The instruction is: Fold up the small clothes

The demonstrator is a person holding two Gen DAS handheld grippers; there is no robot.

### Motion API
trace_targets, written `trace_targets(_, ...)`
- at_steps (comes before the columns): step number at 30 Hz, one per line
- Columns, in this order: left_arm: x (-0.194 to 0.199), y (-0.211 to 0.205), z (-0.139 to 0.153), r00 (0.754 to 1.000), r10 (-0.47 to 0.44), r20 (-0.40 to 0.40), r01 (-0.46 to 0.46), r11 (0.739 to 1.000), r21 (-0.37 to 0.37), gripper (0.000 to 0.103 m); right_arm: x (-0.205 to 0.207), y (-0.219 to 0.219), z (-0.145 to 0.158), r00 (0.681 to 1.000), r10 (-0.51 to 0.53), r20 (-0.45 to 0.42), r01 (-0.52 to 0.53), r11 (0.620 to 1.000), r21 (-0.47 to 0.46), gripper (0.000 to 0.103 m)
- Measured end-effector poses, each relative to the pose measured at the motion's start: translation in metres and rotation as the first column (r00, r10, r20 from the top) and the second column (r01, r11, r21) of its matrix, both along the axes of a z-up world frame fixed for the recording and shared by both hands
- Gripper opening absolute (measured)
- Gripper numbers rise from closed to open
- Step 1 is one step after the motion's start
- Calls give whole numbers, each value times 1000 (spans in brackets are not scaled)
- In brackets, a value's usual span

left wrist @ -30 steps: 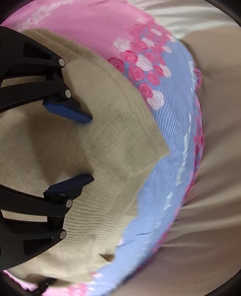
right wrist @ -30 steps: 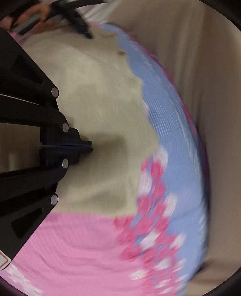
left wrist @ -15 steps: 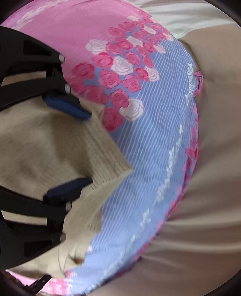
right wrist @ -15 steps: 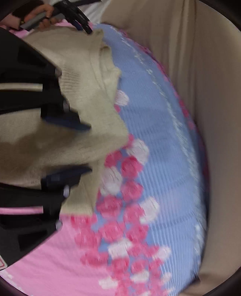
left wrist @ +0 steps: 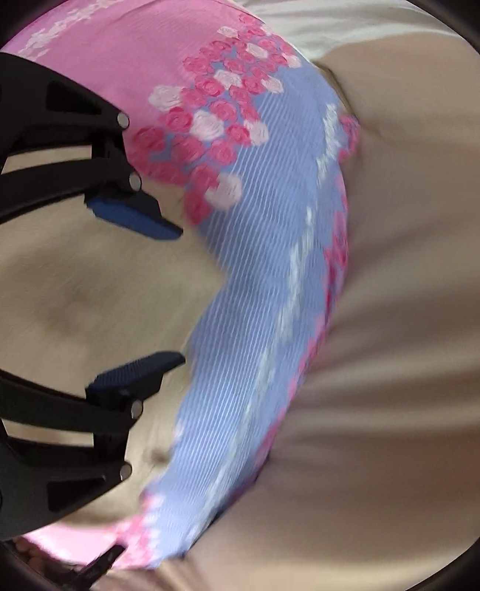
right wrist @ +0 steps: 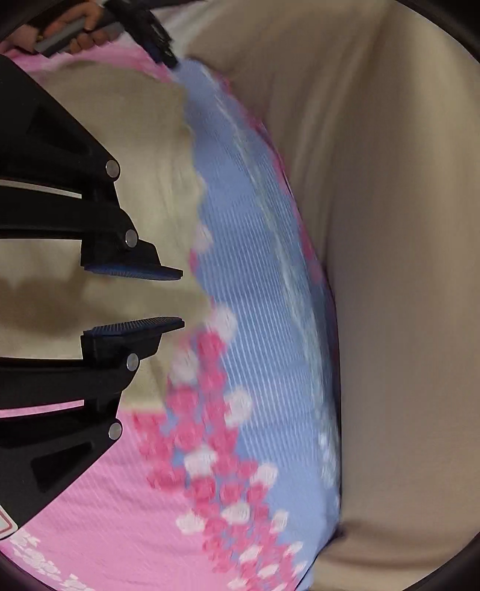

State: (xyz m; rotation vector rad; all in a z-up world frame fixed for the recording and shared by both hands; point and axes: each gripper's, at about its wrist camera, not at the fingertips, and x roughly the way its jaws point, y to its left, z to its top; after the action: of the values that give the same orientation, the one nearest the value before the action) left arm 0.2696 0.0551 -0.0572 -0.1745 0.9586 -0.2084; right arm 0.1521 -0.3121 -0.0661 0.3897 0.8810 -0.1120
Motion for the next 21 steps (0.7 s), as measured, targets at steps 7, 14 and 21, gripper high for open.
trace_targets(7, -92, -67, -45, 956, -253, -147, 256, 967, -1, 68, -13, 153, -34, 910, 404, -90, -396, 913, 96, 3)
trace_targets(14, -69, -57, -67, 983, -150, -110, 164, 978, 131, 62, 5, 132, -53, 949, 292, -124, -287, 956, 56, 0)
trace_targets(21, -26, 13, -79, 995, -5, -95, 20, 988, 152, 68, -58, -27, -67, 983, -108, -148, 117, 991, 56, 0)
